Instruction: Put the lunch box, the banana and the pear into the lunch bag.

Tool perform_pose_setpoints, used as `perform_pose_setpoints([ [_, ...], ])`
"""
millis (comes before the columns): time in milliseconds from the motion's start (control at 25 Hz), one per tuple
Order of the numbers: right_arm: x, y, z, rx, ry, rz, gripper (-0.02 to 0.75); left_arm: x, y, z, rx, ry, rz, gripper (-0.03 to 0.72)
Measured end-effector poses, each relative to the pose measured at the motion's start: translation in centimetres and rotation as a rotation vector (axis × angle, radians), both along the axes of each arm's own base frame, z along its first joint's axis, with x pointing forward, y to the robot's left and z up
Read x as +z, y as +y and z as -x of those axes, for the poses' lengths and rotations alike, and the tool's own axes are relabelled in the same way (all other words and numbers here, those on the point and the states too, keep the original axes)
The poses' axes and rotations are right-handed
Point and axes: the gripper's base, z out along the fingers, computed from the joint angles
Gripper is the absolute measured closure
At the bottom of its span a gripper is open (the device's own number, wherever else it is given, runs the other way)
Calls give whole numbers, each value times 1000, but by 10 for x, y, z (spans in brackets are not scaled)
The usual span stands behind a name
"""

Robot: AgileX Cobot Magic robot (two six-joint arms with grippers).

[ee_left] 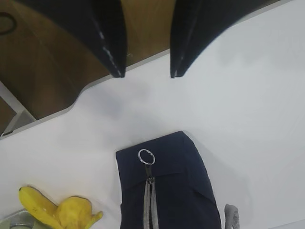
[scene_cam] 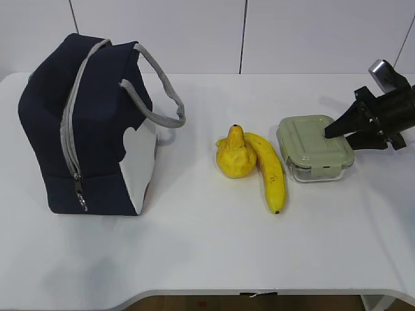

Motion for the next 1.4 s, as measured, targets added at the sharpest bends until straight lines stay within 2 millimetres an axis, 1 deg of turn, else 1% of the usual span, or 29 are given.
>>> perform_pose_setpoints([
  [400, 9, 0, 1, -15, -9, 12, 372, 1, -1, 0, -3, -4, 8, 451],
  [640, 12, 1, -2, -51, -11, -30, 372, 1, -1, 0, -5, -5, 11, 451],
  [800, 22, 2, -1, -67, -19, -37, 372, 1, -1, 0, -6, -5, 17, 451],
  [1040, 48, 4, 1, -95, -67, -61, 372, 1, -1, 0, -4, -5, 23, 452],
  [1200, 62, 13, 3, -90, -87, -65, 372, 2, -2, 0, -6, -6, 44, 452],
  [1320, 74, 28, 5, -62, -105, -64, 372, 3, -4, -3, -9, 20, 66, 451],
  [1400, 83, 41, 6, -35, -122, -69, 372, 4, -6, -10, -13, 55, 78, 452],
])
